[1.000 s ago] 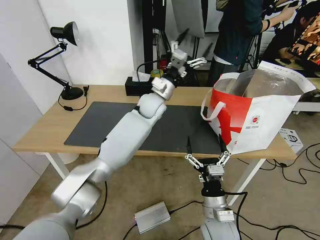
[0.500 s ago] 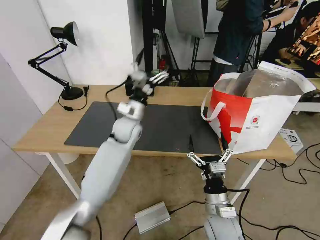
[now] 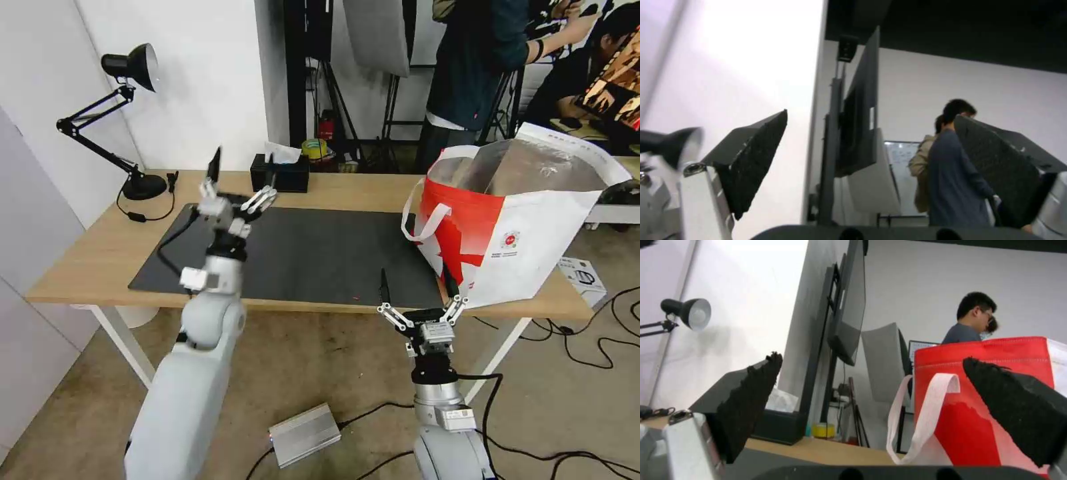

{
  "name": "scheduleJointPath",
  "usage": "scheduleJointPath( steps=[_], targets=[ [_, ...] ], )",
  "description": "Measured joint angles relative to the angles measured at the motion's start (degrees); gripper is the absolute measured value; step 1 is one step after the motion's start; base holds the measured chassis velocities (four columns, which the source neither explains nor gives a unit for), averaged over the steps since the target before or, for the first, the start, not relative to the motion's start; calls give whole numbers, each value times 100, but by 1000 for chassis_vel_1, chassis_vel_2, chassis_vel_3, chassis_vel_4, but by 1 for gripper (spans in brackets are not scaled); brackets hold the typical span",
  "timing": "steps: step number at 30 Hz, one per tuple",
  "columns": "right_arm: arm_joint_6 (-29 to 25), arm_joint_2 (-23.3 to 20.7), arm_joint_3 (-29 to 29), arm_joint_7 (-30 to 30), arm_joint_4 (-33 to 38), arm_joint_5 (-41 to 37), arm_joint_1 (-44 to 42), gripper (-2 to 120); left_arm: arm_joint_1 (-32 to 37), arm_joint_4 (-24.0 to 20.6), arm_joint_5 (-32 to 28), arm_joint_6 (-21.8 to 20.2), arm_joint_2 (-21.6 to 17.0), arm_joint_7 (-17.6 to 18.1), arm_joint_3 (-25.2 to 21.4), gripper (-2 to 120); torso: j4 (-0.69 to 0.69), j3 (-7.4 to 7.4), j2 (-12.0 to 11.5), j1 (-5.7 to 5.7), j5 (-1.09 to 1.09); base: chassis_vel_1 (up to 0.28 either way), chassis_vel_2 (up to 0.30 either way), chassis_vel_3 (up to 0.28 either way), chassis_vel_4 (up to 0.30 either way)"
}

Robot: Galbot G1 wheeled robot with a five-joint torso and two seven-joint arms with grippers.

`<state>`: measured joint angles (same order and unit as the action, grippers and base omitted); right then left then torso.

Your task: Pick up the trash from the table and place it into the takeout bag.

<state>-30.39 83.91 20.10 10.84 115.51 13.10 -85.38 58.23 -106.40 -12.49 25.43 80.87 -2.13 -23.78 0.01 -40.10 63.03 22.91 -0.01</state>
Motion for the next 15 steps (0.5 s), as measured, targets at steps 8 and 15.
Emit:
scheduleJointPath(
  steps=[8,15],
  targets=[
    [-9,-52,6,-11,-26,-42,13,100,714,-428,306,7,146,89,-275,100,-1,0,0,0,0,0,0,0,0],
    [-38,-70,23,-10,-44,-92,-12,100,1756,-873,791,97,541,363,-505,100,0,-1,0,0,1,0,0,0,0]
  ],
)
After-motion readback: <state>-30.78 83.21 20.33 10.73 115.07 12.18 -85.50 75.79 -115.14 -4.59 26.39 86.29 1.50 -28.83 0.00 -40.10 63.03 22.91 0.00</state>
